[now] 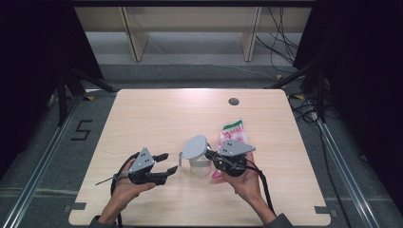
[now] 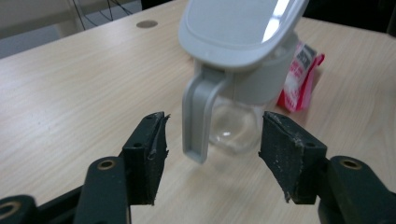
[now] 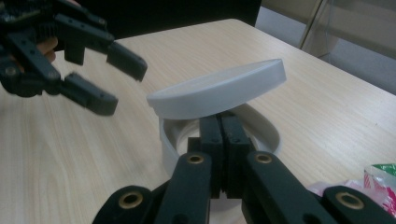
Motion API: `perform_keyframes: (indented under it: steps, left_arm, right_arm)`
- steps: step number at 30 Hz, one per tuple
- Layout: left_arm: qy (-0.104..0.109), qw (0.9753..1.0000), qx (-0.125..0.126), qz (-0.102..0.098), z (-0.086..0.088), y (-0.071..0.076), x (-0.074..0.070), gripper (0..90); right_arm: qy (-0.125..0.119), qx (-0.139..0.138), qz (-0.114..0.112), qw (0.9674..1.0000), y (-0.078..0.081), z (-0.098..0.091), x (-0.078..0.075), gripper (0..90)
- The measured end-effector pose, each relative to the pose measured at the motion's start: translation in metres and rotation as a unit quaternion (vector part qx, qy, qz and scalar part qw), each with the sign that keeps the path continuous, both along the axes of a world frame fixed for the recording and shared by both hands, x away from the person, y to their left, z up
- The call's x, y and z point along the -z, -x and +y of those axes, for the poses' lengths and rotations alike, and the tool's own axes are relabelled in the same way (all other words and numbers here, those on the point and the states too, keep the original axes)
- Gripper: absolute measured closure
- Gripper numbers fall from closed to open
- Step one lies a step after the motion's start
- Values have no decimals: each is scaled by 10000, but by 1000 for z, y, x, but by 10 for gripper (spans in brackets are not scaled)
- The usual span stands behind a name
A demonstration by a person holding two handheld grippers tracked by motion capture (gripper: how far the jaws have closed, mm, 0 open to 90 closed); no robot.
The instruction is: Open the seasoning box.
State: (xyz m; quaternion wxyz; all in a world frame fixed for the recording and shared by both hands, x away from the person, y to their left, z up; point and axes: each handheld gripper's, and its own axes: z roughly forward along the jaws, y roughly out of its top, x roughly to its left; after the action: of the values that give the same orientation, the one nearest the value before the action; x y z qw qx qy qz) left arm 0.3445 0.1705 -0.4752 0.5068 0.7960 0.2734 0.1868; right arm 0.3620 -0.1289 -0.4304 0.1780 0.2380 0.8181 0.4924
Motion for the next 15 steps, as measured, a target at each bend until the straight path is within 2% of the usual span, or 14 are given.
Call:
perform_keyframes:
  steps: [1, 2, 3, 4, 7, 9, 11, 15]
  left_arm:
    - [8, 10000, -23, 22, 1, 1, 1, 381]
    - [-66, 10000, -21, -16, 4, 3, 3, 366]
    - [-19, 9999, -123, 78, 4, 6, 4, 356]
    - [-8, 9998, -149, 113, 6, 8, 6, 348]
    - [22, 9995, -274, 185, 11, 11, 10, 323]
    - [67, 9991, -329, 249, 13, 12, 13, 316]
    - [106, 9989, -341, 289, 14, 14, 14, 313]
    - [95, 9991, -303, 287, 15, 15, 13, 299]
  right_arm:
    - [-31, 55, -124, 9999, -1, 2, 0, 900]
    - [-49, 85, -102, 9999, 0, 3, -1, 900]
    - [-18, 68, -72, 9999, 1, 4, -2, 900]
    - [-52, 34, -164, 9998, 0, 6, -2, 900]
    - [-35, -24, -205, 9998, -1, 9, -5, 900]
    - [-59, 12, -151, 9999, 1, 13, -7, 900]
    - [-57, -111, -194, 9997, 0, 17, -9, 900]
    - [-93, -169, -285, 9994, 2, 27, -11, 900]
